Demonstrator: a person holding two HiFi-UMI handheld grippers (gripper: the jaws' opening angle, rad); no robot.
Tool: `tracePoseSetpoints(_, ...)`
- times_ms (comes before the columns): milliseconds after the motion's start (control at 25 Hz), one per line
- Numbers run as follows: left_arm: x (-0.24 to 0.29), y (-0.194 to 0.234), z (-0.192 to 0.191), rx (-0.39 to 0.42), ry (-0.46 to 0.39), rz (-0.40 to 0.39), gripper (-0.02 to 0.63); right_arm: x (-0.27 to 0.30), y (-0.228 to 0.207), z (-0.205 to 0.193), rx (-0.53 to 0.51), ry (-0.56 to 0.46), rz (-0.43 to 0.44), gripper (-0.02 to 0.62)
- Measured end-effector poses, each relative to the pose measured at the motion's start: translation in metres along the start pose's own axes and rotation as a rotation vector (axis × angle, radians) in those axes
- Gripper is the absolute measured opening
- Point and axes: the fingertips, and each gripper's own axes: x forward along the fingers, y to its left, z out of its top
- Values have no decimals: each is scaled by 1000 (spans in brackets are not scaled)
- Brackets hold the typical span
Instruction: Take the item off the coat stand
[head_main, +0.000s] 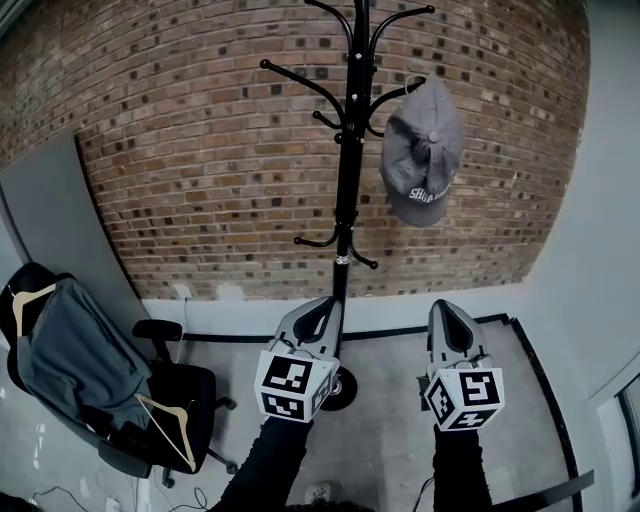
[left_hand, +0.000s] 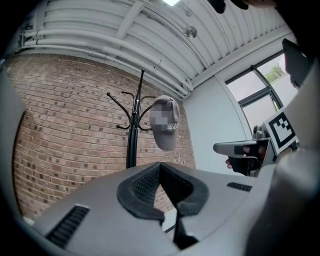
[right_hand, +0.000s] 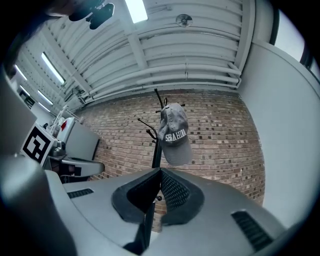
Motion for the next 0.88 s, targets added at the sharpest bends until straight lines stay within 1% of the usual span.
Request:
tracePoseSetpoints(200,24,18,5,-2,-17,-31,5,26,1,0,-12,-1,-21,-11)
tracePoseSetpoints(480,35,36,0,3,-15,-55,5,42,4,-1,-30,-8,-54,-11)
tracePoseSetpoints(640,39,46,-9,-8,0,-46,5,47,10,-8,-41,7,-50,-11)
tracePoseSetpoints(880,45,49,-13,-4,7,-49,5,56,7,-15,-36,16,-50,-11)
